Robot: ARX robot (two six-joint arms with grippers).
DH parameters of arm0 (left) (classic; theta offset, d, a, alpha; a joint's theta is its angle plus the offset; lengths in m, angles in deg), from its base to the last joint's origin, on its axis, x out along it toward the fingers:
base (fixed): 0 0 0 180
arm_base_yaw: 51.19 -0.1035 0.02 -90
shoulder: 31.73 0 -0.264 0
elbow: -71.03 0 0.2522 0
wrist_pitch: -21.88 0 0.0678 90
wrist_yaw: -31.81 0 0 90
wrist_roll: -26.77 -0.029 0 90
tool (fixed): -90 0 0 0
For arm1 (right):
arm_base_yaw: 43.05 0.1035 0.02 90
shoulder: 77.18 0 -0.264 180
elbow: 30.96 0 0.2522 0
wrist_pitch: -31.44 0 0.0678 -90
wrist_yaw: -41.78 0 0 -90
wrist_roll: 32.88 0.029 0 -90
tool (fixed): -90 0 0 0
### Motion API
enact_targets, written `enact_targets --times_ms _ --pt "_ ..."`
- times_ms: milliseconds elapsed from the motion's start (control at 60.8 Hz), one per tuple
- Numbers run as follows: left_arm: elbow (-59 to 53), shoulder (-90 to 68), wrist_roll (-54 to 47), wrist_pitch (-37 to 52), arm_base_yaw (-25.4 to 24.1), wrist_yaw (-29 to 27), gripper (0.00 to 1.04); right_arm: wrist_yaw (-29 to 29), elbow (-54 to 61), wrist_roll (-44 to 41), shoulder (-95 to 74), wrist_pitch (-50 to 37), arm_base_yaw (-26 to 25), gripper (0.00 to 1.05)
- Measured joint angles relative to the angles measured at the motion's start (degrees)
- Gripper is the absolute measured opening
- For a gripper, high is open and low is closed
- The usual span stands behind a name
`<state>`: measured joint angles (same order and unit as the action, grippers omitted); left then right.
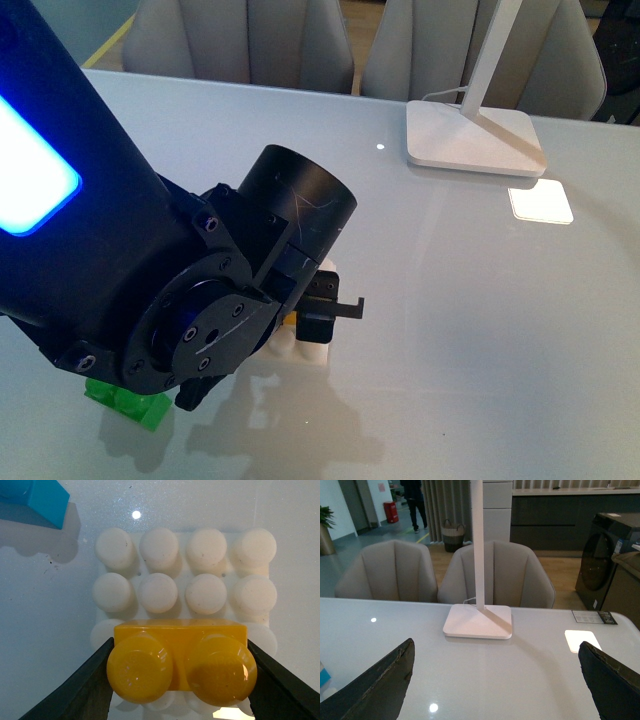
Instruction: Insert yellow block into base center
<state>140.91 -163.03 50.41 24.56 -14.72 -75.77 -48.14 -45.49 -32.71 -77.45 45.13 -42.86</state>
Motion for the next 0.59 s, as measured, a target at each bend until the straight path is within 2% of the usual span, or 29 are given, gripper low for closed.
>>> enact_targets --times_ms 592 --pt "0.4 -2.4 -2.8 0.0 1.3 -0.7 0.63 0.0 0.0 0.0 0.0 0.0 0.0 0.96"
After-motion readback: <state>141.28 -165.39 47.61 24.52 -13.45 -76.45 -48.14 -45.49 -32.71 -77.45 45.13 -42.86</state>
